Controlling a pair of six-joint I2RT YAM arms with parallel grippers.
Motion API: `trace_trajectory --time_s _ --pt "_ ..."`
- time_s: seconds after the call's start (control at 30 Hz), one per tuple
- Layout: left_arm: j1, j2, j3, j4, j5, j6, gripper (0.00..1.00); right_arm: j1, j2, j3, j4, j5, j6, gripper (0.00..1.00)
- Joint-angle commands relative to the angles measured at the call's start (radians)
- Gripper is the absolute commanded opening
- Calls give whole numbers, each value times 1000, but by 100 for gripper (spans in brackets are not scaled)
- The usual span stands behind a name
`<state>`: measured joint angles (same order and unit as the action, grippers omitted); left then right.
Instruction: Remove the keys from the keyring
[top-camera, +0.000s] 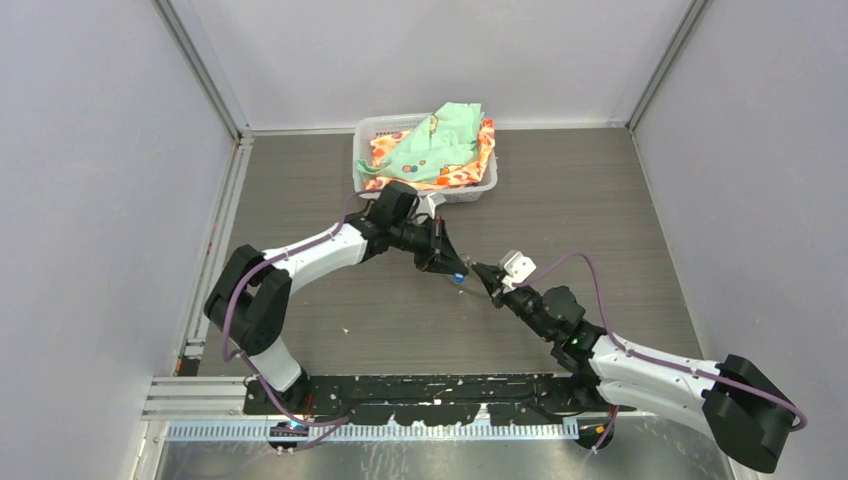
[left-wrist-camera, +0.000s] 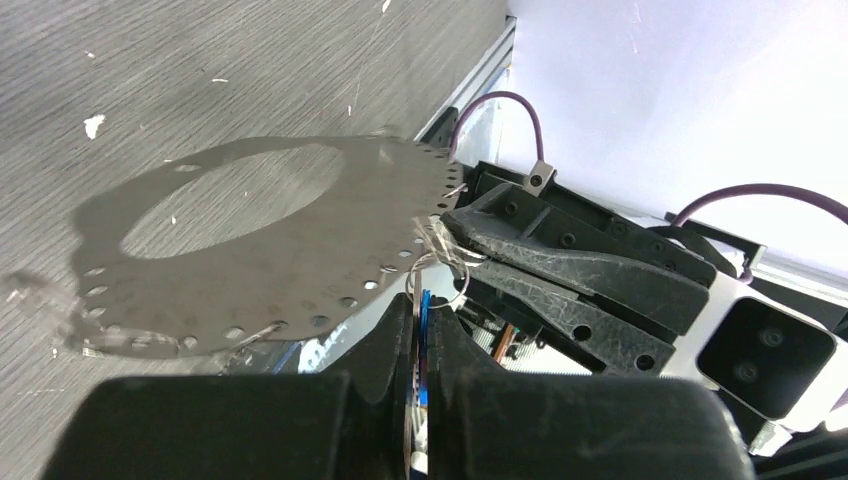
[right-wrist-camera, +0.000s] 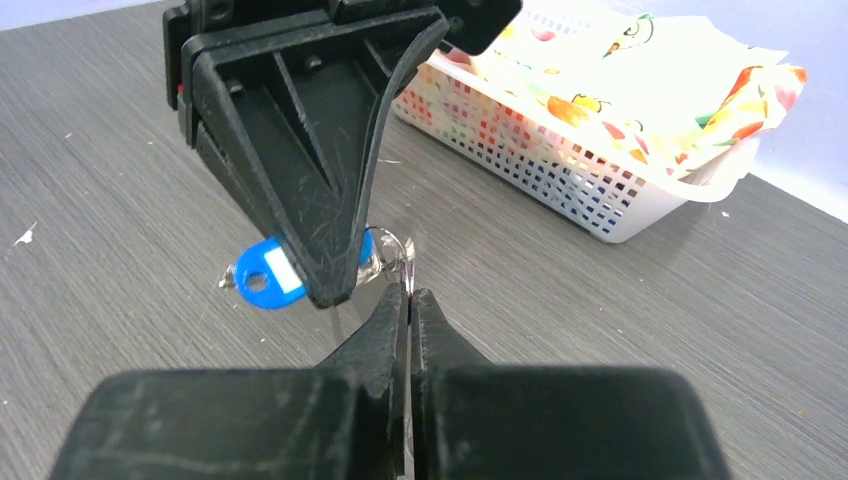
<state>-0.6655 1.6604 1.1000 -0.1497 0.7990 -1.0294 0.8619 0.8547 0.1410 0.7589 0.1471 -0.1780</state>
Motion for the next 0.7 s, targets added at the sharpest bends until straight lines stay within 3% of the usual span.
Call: trace_trajectory --time_s 0.0,0.13,0.33,0.67 --pt "44 -25 -14 -77 -4 84 0 5 -82 -4 2 -19 20 1" --pt "57 -19 -24 -94 -23 112 1 7 -148 -6 -90 -35 43 0" --pt "57 -26 -27 -132 -70 161 1 11 -173 -27 -85 -21 80 0" --pt "-17 8 -39 -229 -194 264 1 21 15 -92 266 8 208 1"
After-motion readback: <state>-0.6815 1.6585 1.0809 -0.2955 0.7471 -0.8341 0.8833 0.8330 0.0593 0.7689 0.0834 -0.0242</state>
